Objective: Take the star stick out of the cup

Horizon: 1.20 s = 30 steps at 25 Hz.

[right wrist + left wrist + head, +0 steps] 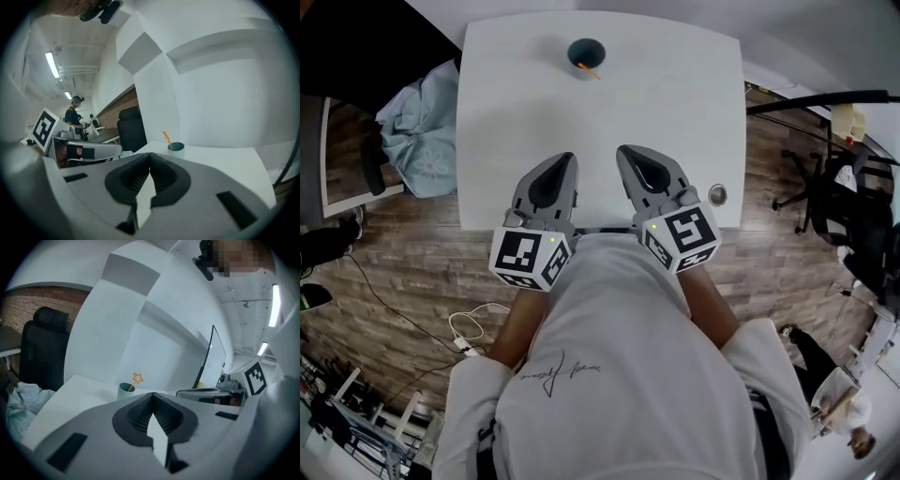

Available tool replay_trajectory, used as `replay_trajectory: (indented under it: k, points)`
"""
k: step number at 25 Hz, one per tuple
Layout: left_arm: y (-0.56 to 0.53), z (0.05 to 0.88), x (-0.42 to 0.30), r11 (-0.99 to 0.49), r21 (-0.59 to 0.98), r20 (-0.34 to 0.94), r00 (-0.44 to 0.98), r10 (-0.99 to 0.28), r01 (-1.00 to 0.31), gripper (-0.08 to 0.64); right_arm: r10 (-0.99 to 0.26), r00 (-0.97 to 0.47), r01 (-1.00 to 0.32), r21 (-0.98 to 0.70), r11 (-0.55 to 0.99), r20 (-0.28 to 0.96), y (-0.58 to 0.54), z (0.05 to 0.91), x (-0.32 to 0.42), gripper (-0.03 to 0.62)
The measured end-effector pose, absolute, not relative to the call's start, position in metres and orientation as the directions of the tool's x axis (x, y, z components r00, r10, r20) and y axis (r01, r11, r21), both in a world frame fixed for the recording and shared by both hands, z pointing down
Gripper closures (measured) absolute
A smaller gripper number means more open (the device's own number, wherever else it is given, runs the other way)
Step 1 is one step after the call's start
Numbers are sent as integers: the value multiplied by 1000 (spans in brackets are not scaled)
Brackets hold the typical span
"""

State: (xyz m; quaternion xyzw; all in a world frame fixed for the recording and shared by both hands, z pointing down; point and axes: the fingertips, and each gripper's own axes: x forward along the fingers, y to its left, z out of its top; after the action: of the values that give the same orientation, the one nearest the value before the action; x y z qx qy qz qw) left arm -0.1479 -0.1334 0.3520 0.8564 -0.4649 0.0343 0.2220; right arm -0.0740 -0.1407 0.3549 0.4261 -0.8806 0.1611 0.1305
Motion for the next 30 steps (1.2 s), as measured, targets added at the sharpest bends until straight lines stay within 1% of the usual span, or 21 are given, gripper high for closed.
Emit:
replay_trajectory:
  k: [9, 30]
  points:
    - [-161, 367, -142, -465, 357, 302, 571, -763, -810, 557, -715, -586, -803, -150, 577, 381, -173, 365, -68, 583]
    - [-192, 386, -156, -383, 375, 373, 516, -771, -844, 557, -690, -596, -779, -88, 620, 410, -226, 395, -72, 580]
